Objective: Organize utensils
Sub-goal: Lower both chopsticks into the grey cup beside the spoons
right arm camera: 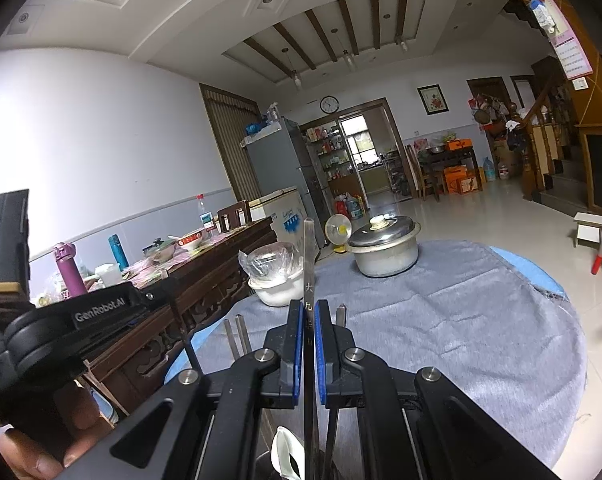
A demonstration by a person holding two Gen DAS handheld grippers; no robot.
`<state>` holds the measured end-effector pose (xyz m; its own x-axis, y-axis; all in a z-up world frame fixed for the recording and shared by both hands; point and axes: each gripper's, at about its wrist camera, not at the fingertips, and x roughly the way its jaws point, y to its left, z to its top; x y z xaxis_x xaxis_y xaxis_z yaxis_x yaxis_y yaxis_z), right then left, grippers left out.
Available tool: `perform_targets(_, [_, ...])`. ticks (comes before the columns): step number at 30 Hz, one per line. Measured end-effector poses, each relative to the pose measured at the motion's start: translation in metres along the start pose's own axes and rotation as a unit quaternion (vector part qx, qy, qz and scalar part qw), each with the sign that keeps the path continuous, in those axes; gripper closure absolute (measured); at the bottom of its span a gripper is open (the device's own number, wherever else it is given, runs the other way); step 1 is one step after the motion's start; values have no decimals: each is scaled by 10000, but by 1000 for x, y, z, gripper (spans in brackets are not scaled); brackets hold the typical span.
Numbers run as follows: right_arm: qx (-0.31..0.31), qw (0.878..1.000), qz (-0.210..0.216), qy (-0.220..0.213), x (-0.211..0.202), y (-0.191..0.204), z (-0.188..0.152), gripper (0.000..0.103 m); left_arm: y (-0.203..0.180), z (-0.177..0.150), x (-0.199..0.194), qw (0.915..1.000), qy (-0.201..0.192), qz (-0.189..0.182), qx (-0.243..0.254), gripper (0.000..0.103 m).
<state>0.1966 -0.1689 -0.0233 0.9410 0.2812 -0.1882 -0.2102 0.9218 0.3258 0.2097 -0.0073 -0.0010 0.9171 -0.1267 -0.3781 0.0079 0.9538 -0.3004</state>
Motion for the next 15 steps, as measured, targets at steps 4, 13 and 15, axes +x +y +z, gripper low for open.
perform_targets(4, [16, 10000, 9, 28, -1, -1, -2, 97, 6, -2, 3, 9999, 67, -16, -88, 95])
perform_targets(13, [11, 9999, 27, 110, -3, -3, -8, 97, 15, -8, 9, 9994, 183, -93, -270, 95])
perform_targets(15, [25, 9999, 49, 131, -2, -3, -8, 97, 16, -8, 10, 9993, 195, -107, -284, 95])
